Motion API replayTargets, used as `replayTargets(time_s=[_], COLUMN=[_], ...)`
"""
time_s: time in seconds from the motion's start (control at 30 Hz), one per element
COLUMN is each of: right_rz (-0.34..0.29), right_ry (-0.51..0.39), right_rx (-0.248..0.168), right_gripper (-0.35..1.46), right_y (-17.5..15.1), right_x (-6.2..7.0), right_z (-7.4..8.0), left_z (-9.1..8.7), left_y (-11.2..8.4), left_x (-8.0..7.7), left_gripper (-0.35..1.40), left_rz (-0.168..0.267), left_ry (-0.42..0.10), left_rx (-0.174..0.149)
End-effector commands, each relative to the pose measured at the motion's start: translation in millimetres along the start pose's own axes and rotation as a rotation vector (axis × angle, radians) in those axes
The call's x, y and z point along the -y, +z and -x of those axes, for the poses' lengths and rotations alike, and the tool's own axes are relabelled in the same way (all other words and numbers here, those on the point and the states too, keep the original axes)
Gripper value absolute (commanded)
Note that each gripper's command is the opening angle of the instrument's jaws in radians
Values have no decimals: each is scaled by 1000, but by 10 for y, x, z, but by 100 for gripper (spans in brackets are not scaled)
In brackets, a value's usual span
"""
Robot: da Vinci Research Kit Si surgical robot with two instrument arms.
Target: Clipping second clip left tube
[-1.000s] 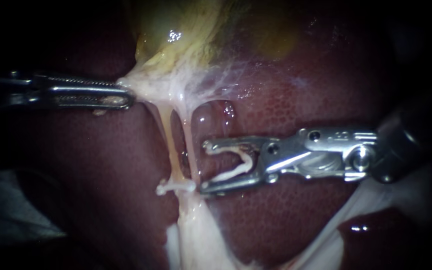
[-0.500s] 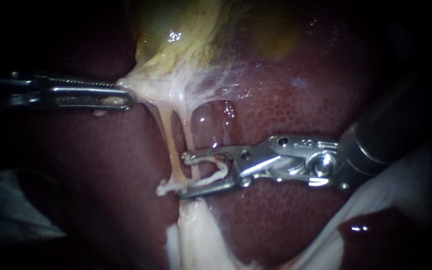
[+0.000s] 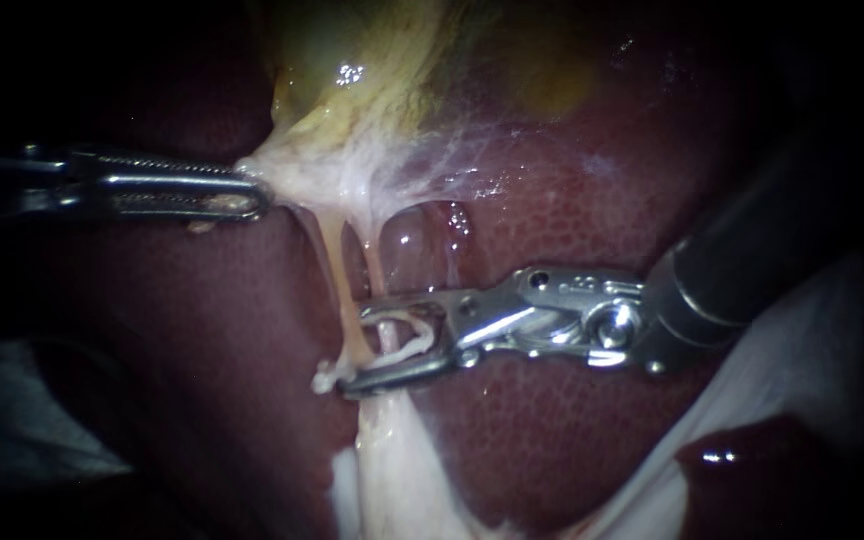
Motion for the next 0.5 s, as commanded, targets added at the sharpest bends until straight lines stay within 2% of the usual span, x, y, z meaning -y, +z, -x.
replayTargets(time_s=[0.03, 0.3, 0.5], right_rz=[-8, -58, -76], right_ry=[1, 11, 10], right_rx=[-5, -46, -59], right_gripper=[48, 48, 48], right_y=[3, 18, 21], right_x=[1, 11, 28], right_z=[-2, -11, -22], left_z=[0, 0, 0], left_y=[0, 2, 2], left_x=[0, 0, 0], left_gripper=[-35, -35, -35], left_rz=[-1, -2, -2], left_ry=[-1, -1, -1], left_rx=[0, 0, 0])
